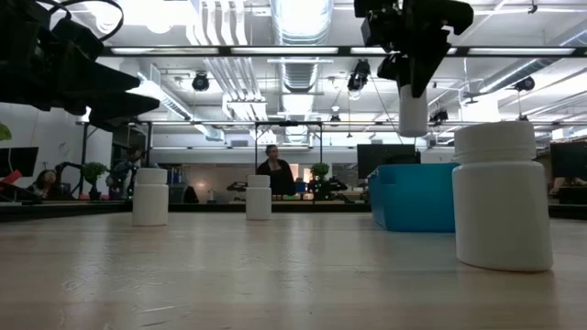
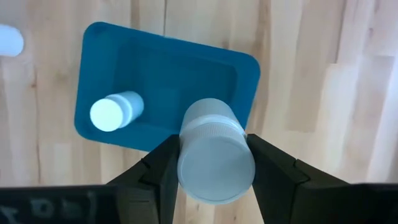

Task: Pick and place pill bottles into a basket
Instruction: Put the white medicine bottle into the blue bin

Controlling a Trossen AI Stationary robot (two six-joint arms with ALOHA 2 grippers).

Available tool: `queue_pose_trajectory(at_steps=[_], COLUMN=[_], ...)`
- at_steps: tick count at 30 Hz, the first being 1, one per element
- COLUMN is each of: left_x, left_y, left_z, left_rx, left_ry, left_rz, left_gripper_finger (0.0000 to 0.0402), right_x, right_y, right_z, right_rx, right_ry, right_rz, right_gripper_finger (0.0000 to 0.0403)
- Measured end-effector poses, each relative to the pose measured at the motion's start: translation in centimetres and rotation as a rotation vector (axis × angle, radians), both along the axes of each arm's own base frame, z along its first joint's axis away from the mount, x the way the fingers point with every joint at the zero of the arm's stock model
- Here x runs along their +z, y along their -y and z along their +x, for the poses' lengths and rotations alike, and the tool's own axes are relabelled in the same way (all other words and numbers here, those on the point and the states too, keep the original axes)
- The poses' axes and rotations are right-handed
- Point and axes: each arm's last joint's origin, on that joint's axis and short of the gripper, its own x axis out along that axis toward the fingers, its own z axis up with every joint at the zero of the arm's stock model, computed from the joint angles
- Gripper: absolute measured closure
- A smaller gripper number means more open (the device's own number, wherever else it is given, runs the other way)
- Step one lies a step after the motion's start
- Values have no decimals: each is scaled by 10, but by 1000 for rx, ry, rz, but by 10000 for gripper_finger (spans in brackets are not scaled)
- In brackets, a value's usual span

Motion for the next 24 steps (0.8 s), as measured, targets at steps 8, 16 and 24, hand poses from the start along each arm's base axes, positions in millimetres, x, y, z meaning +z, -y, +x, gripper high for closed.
queue_pose_trajectory(at_steps=[8, 16, 24], left_x=[0, 0, 0], left_y=[0, 0, 0], left_z=[0, 0, 0], left_rx=[0, 1, 1], left_ry=[0, 0, 1], left_rz=[0, 0, 0], left_gripper_finger=[127, 127, 127], right_x=[-2, -10, -24], right_y=[-2, -2, -1], right_z=[1, 1, 5], right_rx=[-28, -7, 5], right_ry=[0, -7, 22], right_rz=[20, 14, 9], right_gripper_finger=[255, 255, 255])
